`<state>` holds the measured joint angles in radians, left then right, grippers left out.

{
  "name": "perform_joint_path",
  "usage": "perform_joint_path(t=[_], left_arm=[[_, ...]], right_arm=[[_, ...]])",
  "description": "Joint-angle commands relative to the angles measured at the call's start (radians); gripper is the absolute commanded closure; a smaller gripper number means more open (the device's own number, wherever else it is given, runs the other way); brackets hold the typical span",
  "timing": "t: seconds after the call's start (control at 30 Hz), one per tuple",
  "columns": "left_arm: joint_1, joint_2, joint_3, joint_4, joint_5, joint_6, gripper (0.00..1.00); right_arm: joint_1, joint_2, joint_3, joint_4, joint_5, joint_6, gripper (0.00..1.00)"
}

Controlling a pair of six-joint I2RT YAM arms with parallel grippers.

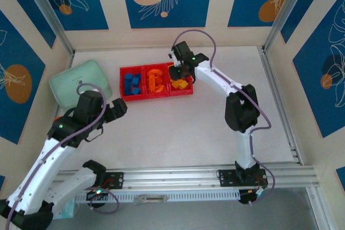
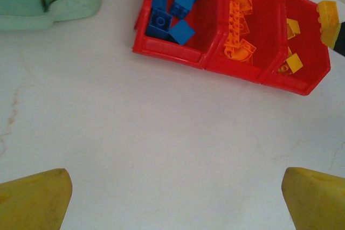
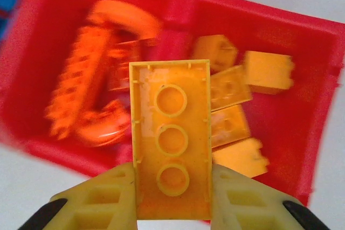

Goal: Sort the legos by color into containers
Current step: Place the lego in the container.

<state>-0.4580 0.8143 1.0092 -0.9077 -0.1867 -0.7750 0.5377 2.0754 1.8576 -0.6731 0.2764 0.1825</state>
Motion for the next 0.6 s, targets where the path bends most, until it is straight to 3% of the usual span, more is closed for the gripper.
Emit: perform_joint_path(t=[0.0, 0.07, 0.13, 0.27, 0.3, 0.43, 0.57], left_arm=[[0.01, 0.038, -0.021, 0.107, 0.022, 0.042, 0.0], [0.012, 0.061, -0.027, 0.124, 0.002, 0.047, 0.01], [0.012, 0.076, -0.043, 0.155, -0.018, 0.067, 0.01], [0.039, 0.115, -0.087, 0.229, -0.11, 0.131, 0.01], [0.05, 0.129, -0.106, 0.26, -0.161, 0.152, 0.01], [0.155, 0.19, -0.208, 0.432, -0.246, 0.246, 0.01], [0.269, 0.259, -0.338, 0.725, -0.326, 0.407, 0.01]], right_arm=[[-0.022, 0.083, 0.078, -0.018, 0.028, 0.035, 0.73], [-0.034, 0.13, 0.143, -0.046, 0.023, 0.023, 0.66], [-0.035, 0.151, 0.182, -0.063, 0.043, 0.005, 0.52], [-0.052, 0.072, 0.148, -0.052, 0.069, 0.007, 0.07], [-0.061, 0.032, 0.109, -0.039, 0.097, 0.017, 0.01], [-0.134, -0.212, -0.175, 0.063, 0.228, 0.077, 0.01], [-0.267, -0.494, -0.634, 0.358, 0.405, 0.047, 0.01]])
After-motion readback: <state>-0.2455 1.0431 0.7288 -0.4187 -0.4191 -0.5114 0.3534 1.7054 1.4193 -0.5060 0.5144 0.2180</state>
